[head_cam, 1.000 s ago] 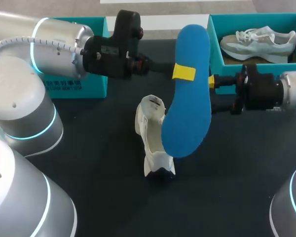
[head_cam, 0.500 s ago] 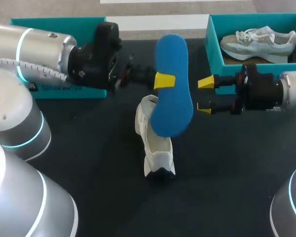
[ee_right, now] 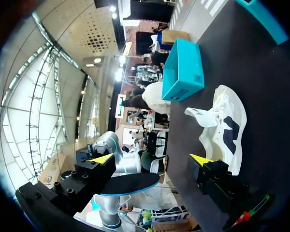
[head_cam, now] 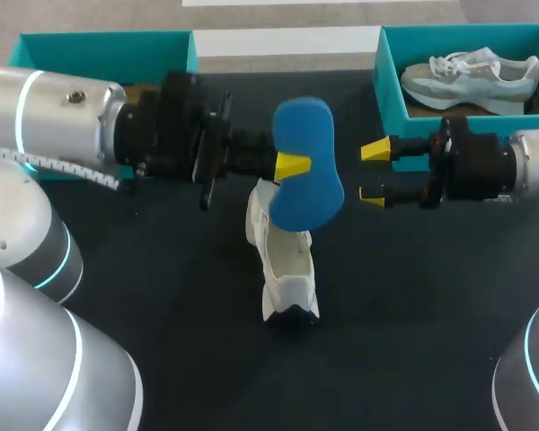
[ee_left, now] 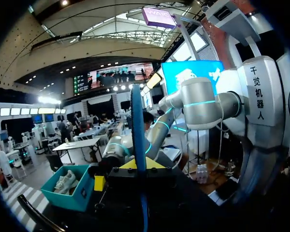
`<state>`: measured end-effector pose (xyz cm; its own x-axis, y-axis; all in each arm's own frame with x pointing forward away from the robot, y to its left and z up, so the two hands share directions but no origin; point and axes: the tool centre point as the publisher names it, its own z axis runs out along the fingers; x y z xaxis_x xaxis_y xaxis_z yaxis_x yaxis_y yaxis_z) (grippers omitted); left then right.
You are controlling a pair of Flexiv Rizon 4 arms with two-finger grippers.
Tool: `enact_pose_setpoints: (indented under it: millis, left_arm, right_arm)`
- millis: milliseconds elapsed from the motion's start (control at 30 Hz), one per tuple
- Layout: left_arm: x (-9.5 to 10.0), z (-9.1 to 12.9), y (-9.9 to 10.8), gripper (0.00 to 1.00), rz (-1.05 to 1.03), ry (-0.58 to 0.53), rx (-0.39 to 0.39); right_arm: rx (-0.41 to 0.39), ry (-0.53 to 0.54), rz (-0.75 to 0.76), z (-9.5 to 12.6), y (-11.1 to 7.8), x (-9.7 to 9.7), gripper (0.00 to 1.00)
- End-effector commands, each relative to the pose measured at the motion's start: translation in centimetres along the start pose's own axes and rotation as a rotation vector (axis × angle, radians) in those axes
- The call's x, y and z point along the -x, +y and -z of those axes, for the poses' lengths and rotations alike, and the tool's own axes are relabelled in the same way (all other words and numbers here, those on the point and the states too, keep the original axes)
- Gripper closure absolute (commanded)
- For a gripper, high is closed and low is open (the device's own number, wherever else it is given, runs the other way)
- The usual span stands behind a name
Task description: Take the shoe out of the shoebox, open the shoe tongue, remove and reinsert the insole, then place the shoe into the shoebox
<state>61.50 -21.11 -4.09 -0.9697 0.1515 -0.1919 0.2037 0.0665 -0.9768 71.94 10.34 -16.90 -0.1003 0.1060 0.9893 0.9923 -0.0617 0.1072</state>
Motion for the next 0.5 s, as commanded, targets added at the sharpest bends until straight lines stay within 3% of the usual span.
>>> enact_pose_setpoints:
  millis: [33,367,500]
  left_arm:
    - [0.3,0.0,2.7,1.00,-0.354,-0.011,0.031]
    - [0.3,0.4,5.3,1.00,-1.079,-0.111,-0.065]
    - [0.3,0.4,6.8,1.00,-1.244,-0.126,-0.045]
  right_arm:
    - [0.002,-0.003,-0.001,-0.2,0.0,0.0,0.00]
    - [0.002,-0.003,-0.001,-0.2,0.0,0.0,0.00]
    - [0.002,-0.003,-0.001,-0.2,0.0,0.0,0.00]
